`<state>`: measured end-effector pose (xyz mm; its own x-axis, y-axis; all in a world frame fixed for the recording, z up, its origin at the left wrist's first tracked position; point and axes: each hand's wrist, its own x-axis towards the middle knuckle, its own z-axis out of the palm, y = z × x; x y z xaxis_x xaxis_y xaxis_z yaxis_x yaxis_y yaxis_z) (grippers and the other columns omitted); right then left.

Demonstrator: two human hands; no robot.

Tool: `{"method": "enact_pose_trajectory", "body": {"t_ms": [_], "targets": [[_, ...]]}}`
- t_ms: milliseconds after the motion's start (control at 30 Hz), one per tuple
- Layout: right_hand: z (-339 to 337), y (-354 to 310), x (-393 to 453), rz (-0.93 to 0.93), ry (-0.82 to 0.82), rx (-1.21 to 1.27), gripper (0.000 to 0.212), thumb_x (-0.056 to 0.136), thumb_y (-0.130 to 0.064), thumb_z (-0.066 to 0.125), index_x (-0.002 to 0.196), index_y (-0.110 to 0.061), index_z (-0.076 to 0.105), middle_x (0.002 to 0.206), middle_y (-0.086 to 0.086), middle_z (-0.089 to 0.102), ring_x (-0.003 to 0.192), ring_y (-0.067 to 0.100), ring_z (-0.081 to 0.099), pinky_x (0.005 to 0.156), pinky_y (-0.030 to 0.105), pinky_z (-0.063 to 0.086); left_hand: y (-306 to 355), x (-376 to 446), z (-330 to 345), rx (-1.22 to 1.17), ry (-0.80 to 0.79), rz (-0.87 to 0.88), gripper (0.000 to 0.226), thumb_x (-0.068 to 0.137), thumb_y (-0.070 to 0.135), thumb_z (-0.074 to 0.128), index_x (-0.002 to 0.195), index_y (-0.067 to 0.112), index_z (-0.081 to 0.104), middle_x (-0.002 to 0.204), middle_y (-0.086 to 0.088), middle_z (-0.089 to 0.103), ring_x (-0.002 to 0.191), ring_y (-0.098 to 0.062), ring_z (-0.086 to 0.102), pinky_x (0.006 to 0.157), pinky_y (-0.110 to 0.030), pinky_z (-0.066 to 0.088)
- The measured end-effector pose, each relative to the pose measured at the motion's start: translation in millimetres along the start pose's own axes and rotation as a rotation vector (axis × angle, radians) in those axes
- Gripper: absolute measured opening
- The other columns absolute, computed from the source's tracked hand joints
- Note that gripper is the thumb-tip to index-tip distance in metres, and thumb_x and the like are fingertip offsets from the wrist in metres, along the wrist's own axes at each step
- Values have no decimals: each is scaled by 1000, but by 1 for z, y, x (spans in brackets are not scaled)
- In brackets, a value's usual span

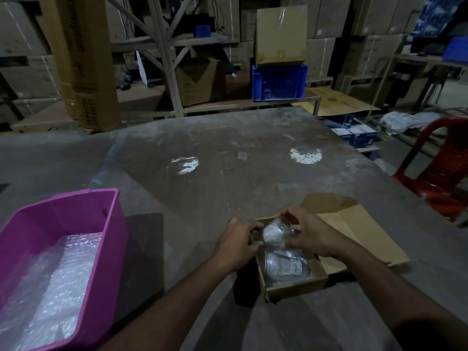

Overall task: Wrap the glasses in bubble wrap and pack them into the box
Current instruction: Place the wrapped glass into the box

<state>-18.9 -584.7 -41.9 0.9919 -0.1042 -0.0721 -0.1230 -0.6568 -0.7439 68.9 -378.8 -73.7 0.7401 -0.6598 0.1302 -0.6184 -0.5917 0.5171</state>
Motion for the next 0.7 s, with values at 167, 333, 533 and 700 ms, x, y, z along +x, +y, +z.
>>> {"method": "enact_pose_trajectory", "body": {"t_ms": [167, 333, 533, 700], "targets": [[3, -2, 4, -18, 58, -461, 67, 65, -42, 89, 120, -40, 51, 112, -12, 52, 104, 11, 52, 89, 32, 50, 0, -3, 3, 9, -3, 5, 38, 97, 36, 63, 134, 29, 62, 127, 10, 66, 113, -12, 47, 91, -29, 43], [4, -7, 2, -61, 50, -711, 55, 74, -45, 81, 114, -36, 45, 111, -11, 52, 105, 13, 49, 82, 33, 33, 0, -6, 6, 1, -39, -5, 45, 92, 51, 66, 133, 33, 62, 125, 12, 63, 107, -5, 41, 85, -25, 40], [8, -7, 0, -70, 15, -917, 55, 78, -46, 75, 123, -29, 48, 125, -1, 55, 116, 20, 45, 91, 38, 35, 2, -7, 3, 0, -57, -10, 38, 91, 50, 68, 125, 33, 67, 124, 13, 64, 108, -6, 43, 89, -28, 44], [9, -3, 3, -85, -34, -960, 56, 80, -50, 71, 129, -29, 55, 129, -1, 59, 124, 22, 43, 93, 39, 36, 7, -10, -2, 27, -106, 25, 54, 88, 64, 64, 132, 33, 62, 129, 10, 63, 114, -11, 46, 92, -30, 44]]}}
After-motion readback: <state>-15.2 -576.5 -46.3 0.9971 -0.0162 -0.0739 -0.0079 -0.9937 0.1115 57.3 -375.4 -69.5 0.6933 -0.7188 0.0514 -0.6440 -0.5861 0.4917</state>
